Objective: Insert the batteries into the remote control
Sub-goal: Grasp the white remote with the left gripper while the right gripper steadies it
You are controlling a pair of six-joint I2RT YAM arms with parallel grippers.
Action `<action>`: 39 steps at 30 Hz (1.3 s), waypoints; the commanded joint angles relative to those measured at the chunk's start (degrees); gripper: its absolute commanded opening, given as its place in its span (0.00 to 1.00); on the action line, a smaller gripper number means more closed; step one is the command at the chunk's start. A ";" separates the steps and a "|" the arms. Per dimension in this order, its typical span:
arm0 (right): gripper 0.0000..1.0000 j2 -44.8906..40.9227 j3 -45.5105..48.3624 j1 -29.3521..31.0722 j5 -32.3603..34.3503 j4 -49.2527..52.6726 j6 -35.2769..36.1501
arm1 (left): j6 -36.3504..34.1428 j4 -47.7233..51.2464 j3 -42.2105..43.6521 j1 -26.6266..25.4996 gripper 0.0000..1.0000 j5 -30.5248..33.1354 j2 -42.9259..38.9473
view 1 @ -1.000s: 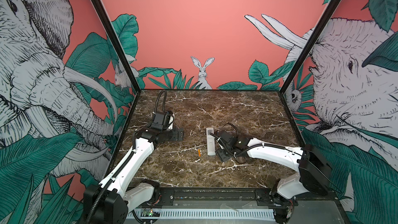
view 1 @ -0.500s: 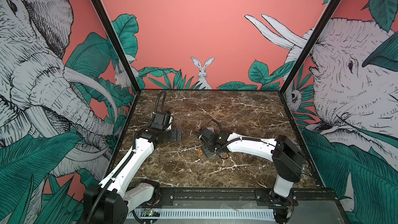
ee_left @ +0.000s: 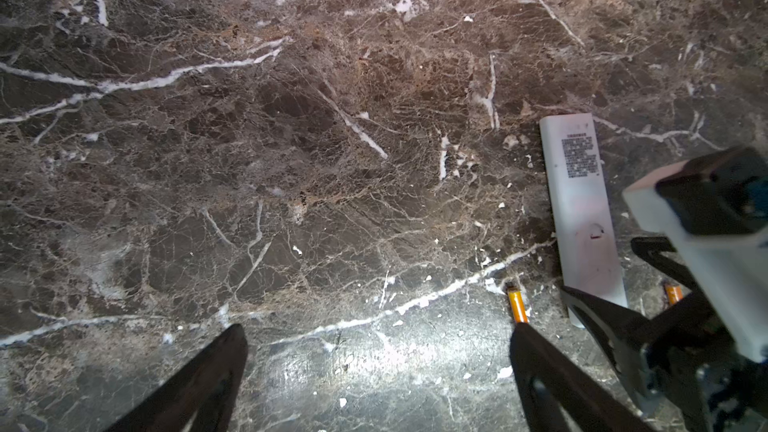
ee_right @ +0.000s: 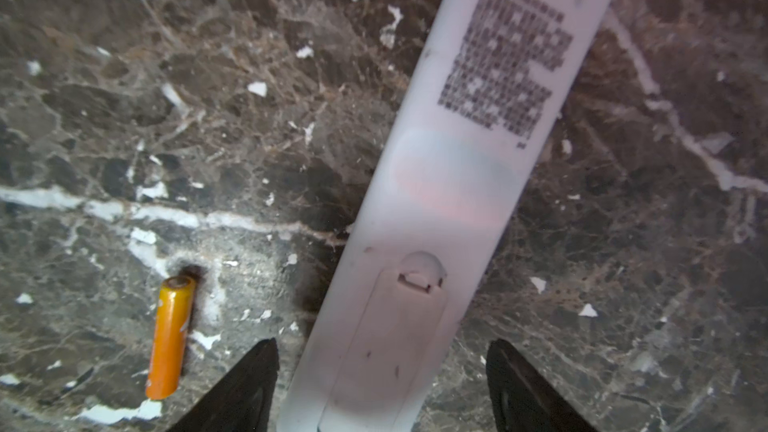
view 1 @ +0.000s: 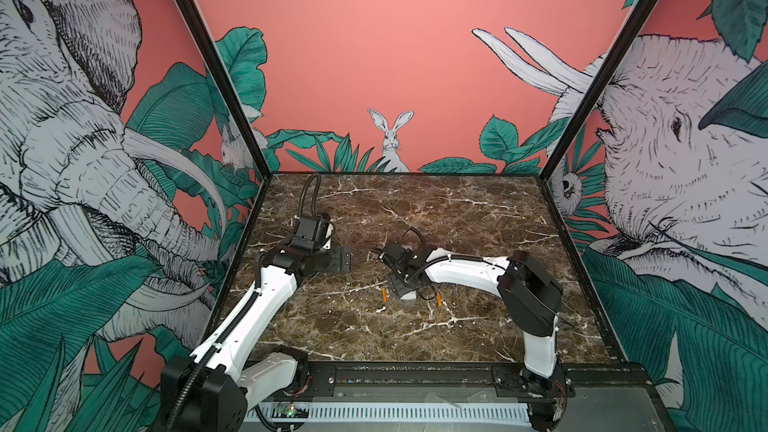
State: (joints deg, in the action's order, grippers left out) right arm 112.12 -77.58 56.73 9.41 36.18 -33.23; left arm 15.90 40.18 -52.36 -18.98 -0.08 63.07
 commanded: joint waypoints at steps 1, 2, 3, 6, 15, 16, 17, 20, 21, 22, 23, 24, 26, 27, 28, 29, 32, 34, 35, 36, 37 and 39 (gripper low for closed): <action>0.77 0.12 1.80 0.14 -0.88 0.10 -2.17 | -0.48 1.23 -0.77 -0.22 1.00 -0.30 -1.82; 0.76 0.09 1.99 0.21 -1.16 -0.26 -2.38 | -0.45 1.08 -0.65 -0.27 1.00 -0.36 -1.96; 0.73 -0.05 3.36 0.21 -1.46 -0.53 -2.56 | -0.44 0.96 -0.55 -0.26 1.00 -0.49 -2.07; 0.65 -0.32 4.71 0.21 -2.00 -0.29 -2.48 | -0.34 0.84 -0.66 -0.26 1.00 -1.18 -1.91; 0.45 -4.91 8.64 0.45 -3.63 -5.92 2.76 | 0.26 -2.63 0.79 -0.26 0.99 -11.82 -0.72; 0.44 -6.86 9.85 0.80 -4.02 -8.60 4.82 | 0.44 -3.76 1.34 -0.27 1.00 -13.97 -0.62; 0.44 -8.64 11.14 1.19 -4.21 -10.90 6.31 | 0.76 -4.56 1.74 -0.27 1.00 -15.59 -0.51; 0.44 -13.91 13.70 1.72 -4.40 -15.60 9.23 | 2.03 -7.88 3.34 -0.27 1.00 -21.08 -0.45; 0.44 -15.67 14.30 1.90 -4.57 -16.50 9.83 | 2.49 -9.13 3.87 -0.28 1.00 -23.03 -0.62; 0.44 -17.26 14.94 2.06 -4.57 -17.72 10.07 | 3.09 -10.37 4.55 -0.29 1.00 -24.37 -0.67; 0.44 -18.55 15.36 2.24 -4.83 -18.67 10.42 | 3.61 -11.30 5.07 -0.35 1.00 -25.48 -0.90; 0.44 -19.78 15.67 2.59 -5.20 -19.47 10.78 | 4.33 -12.58 5.69 -0.35 1.00 -26.82 -1.06; 0.45 -22.28 15.97 3.24 -6.19 -21.08 11.38 | 5.95 -15.19 6.60 -0.36 1.00 -29.34 -1.36; 0.45 -23.04 15.84 3.68 -7.03 -21.78 11.77 | 6.84 -16.53 7.02 -0.40 1.00 -30.84 -1.47; 0.45 -23.63 15.58 4.23 -7.51 -22.11 11.99 | 7.76 -17.99 7.42 -0.40 0.99 -32.33 -1.56; 0.45 -23.92 15.11 4.67 -7.48 -22.14 12.10 | 8.63 -19.09 7.62 -0.35 0.99 -33.51 -1.60; 0.45 -24.58 13.45 6.02 -6.59 -22.10 11.94 | 10.76 -22.11 8.02 -0.44 0.91 -37.78 -1.67; 0.45 -25.01 12.84 6.73 -6.68 -23.16 11.64 | 11.43 -23.03 7.89 -0.44 0.84 -39.04 -1.68; 0.45 -25.25 12.73 7.02 -6.60 -23.62 11.60 | 11.60 -23.16 7.87 -0.44 0.81 -39.38 -1.64; 0.45 -25.52 12.59 7.29 -6.50 -24.17 11.52 | 11.60 -23.11 7.79 -0.44 0.76 -39.42 -1.67; 0.45 -25.61 12.38 7.53 -6.22 -24.50 11.39 | 11.61 -23.05 7.63 -0.44 0.69 -39.64 -1.63; 0.45 -25.79 12.13 7.77 -5.22 -24.62 10.95 | 11.67 -22.96 7.61 -0.44 0.57 -39.74 -2.04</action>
State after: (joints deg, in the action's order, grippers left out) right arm 88.23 -63.72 64.01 2.72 14.66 -22.26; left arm 26.46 19.03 -44.95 -19.20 -37.21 62.65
